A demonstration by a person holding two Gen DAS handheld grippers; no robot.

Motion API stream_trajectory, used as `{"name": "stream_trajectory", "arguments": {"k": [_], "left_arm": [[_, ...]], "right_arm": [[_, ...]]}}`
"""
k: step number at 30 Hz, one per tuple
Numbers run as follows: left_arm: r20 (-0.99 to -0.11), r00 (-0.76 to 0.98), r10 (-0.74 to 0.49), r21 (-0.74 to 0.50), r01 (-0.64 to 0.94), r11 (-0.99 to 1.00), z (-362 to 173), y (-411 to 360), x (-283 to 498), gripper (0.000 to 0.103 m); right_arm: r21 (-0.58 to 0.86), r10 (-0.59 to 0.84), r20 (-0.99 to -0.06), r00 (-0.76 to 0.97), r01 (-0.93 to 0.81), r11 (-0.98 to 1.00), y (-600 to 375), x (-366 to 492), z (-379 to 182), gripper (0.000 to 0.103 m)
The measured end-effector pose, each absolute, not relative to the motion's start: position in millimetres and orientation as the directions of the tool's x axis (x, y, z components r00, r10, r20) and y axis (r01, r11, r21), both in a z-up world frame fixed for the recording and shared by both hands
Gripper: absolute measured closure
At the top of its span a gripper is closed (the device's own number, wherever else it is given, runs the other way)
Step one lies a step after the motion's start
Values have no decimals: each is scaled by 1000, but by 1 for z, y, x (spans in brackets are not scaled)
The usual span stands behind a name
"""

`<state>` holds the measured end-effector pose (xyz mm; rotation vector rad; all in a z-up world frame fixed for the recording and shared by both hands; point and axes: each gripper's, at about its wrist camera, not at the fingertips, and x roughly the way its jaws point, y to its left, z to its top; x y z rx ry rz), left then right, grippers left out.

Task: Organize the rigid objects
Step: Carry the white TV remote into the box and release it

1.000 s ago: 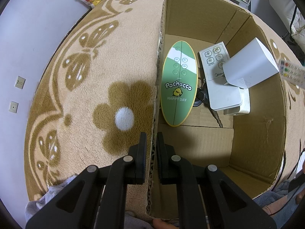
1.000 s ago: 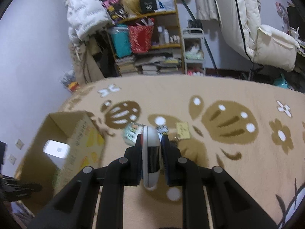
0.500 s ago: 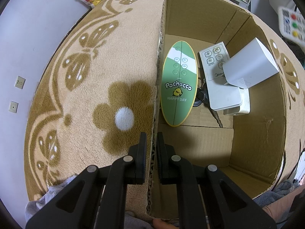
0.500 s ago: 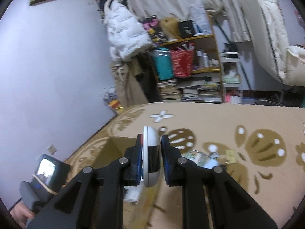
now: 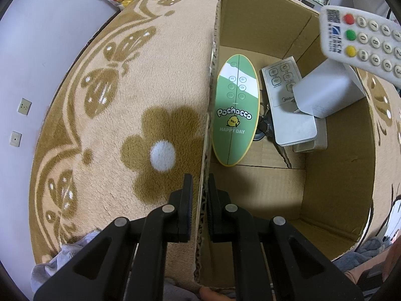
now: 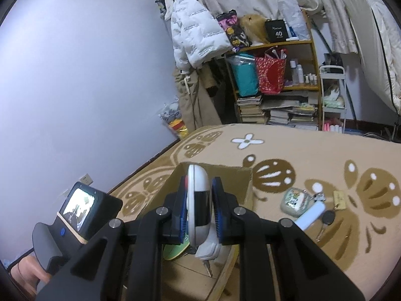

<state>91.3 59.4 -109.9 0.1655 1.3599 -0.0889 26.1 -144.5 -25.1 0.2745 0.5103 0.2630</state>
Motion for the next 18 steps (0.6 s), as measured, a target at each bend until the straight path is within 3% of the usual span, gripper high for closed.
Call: {"name": "stream_trajectory", "arguments": {"k": [18], "left_arm": [[-978,206,26,60,158,986,-110,60,91,93]], "right_arm": [[277,322,-581,748,-190,942,-122,35,-74,84]]}}
